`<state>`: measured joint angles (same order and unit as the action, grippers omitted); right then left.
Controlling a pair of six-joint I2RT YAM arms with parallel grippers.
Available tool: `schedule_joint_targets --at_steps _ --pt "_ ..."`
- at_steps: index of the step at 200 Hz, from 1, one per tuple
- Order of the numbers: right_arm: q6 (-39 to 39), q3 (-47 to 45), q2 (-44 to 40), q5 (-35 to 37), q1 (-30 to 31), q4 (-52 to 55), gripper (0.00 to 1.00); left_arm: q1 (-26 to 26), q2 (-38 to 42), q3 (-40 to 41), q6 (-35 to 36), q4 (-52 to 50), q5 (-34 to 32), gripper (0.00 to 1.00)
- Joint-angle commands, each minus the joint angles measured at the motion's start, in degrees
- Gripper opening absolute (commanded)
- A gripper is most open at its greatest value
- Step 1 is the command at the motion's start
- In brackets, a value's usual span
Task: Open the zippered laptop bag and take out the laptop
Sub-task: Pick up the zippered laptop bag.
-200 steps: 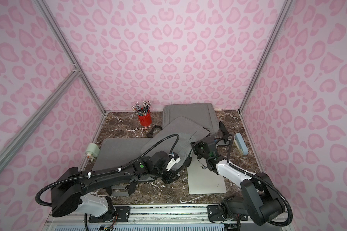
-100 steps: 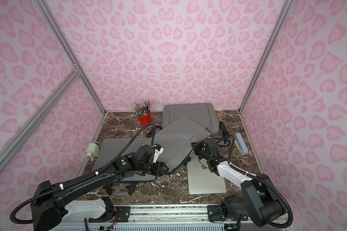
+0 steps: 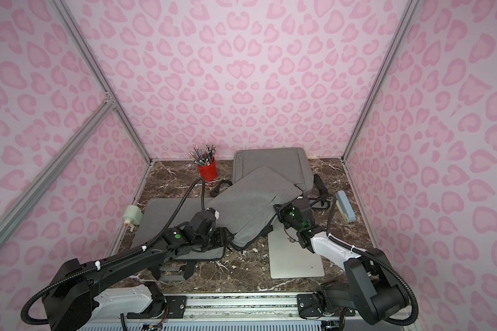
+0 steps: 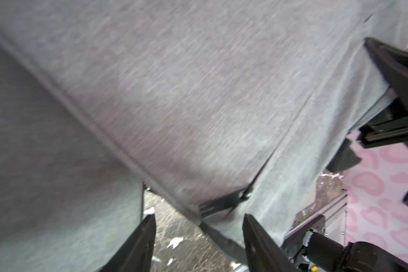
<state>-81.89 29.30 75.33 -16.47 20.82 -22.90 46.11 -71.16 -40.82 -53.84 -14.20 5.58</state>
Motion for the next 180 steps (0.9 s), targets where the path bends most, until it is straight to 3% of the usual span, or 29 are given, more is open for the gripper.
schedule_joint_targets --at_steps 1,74,128,180 --pt "-1.17 -0.54 -0.10 -2.33 0.06 -5.48 0.00 -0.56 -1.73 1.59 -3.43 8.94 -0.09 0.62" --pt "-1.92 -1.90 0.02 -3.20 -0.62 -6.69 0.00 -0.97 -5.92 3.59 -5.67 13.15 1.79 0.62" --pt "-2.48 -2.84 0.02 -3.39 -1.22 -7.55 0.00 -2.16 -1.24 9.12 -10.84 14.15 1.94 0.64" --pt "-3.26 -3.02 0.16 -4.06 -1.53 -8.22 0.00 -4.85 -4.35 15.75 -17.95 33.06 5.59 0.64"
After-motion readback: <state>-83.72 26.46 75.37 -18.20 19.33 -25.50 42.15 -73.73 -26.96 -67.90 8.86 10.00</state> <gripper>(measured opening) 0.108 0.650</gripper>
